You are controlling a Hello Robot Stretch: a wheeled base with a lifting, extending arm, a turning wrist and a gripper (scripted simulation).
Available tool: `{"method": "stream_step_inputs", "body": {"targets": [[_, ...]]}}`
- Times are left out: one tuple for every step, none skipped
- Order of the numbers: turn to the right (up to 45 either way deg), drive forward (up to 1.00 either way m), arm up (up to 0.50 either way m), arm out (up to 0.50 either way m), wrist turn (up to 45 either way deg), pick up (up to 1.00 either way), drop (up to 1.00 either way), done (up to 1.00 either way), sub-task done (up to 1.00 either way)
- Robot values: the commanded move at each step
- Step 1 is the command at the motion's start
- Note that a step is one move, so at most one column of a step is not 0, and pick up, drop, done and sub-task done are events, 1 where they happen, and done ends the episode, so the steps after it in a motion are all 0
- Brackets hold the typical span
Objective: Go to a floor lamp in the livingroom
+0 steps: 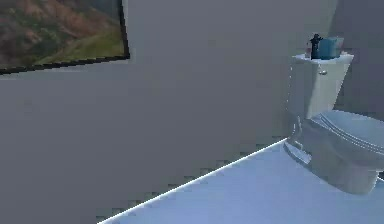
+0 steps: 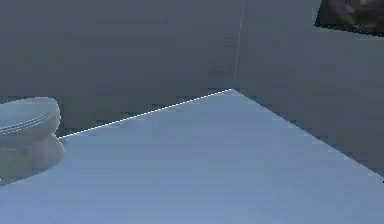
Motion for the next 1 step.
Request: {"method": "stream_step_inputs", "body": {"targets": [[45.0, 0.00, 0.00, 0.00, 0.0, 0.00, 0.00, 0.00, 0.00]]}}
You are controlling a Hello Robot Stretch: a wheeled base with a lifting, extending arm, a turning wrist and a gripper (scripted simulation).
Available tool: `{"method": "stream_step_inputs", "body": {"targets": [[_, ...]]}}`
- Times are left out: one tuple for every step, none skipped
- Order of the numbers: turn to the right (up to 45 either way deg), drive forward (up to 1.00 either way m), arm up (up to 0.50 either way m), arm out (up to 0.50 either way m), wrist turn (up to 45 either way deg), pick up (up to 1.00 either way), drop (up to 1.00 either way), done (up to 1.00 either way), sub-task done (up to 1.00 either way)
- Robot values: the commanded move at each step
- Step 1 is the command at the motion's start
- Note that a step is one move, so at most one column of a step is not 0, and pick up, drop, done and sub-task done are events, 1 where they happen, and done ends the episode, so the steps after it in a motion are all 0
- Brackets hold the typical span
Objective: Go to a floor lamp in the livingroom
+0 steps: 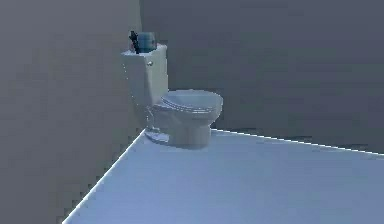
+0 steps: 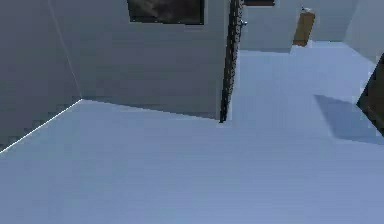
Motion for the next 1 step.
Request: {"method": "stream_step_inputs", "body": {"targets": [[45.0, 0.00, 0.00, 0.00, 0.0, 0.00, 0.00, 0.00, 0.00]]}}
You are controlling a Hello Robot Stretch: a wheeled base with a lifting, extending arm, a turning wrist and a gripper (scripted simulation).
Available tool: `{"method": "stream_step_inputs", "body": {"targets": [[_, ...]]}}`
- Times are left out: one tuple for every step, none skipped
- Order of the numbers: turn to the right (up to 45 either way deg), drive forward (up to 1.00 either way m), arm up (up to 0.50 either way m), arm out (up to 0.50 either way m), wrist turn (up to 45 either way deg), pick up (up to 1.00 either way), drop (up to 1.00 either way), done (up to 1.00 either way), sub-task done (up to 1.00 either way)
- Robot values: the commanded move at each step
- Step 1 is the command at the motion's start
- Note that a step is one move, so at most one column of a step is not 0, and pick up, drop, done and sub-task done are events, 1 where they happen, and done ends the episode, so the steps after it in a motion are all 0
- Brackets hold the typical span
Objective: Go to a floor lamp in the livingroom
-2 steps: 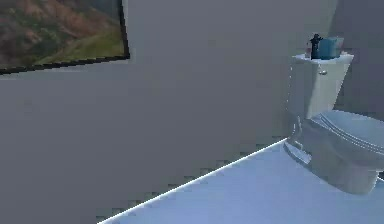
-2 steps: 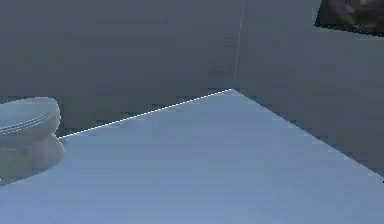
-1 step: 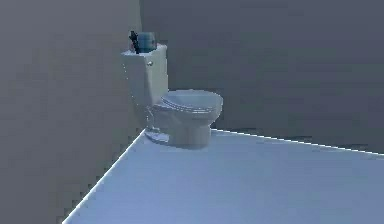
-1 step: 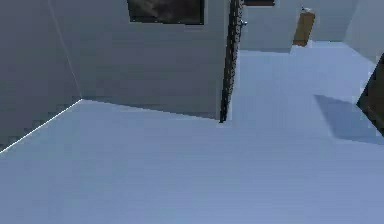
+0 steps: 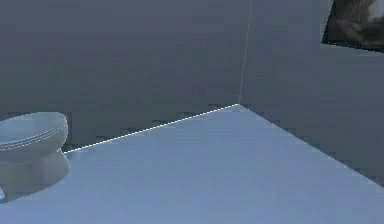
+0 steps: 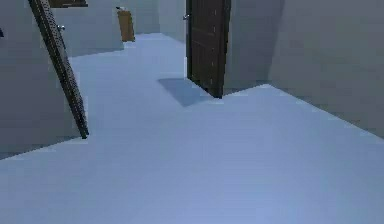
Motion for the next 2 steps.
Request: {"method": "stream_step_inputs", "body": {"targets": [[45.0, 0.00, 0.00, 0.00, 0.0, 0.00, 0.00, 0.00, 0.00], [33.0, 0.00, 0.00, 0.00, 0.0, 0.00, 0.00, 0.00, 0.00]]}}
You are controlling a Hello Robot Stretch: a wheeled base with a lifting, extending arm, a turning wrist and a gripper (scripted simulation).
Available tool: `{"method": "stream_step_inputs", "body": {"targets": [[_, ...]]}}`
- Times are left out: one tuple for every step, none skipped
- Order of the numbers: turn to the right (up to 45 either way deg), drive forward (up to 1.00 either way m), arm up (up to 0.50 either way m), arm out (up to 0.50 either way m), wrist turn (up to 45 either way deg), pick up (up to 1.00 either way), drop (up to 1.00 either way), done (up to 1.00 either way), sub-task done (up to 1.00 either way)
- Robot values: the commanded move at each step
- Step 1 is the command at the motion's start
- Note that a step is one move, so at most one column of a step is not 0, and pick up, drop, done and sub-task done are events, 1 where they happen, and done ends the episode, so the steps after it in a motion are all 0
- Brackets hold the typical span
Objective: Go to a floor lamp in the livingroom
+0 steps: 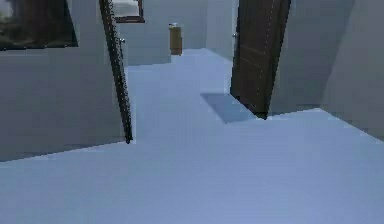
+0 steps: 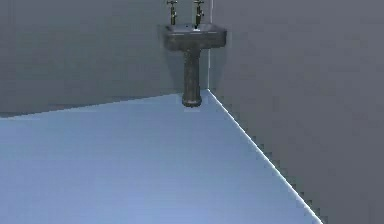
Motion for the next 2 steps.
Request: {"method": "stream_step_inputs", "body": {"targets": [[0.0, 1.00, 0.00, 0.00, 0.0, 0.00, 0.00, 0.00, 0.00], [0.0, 1.00, 0.00, 0.00, 0.0, 0.00, 0.00, 0.00, 0.00]]}}
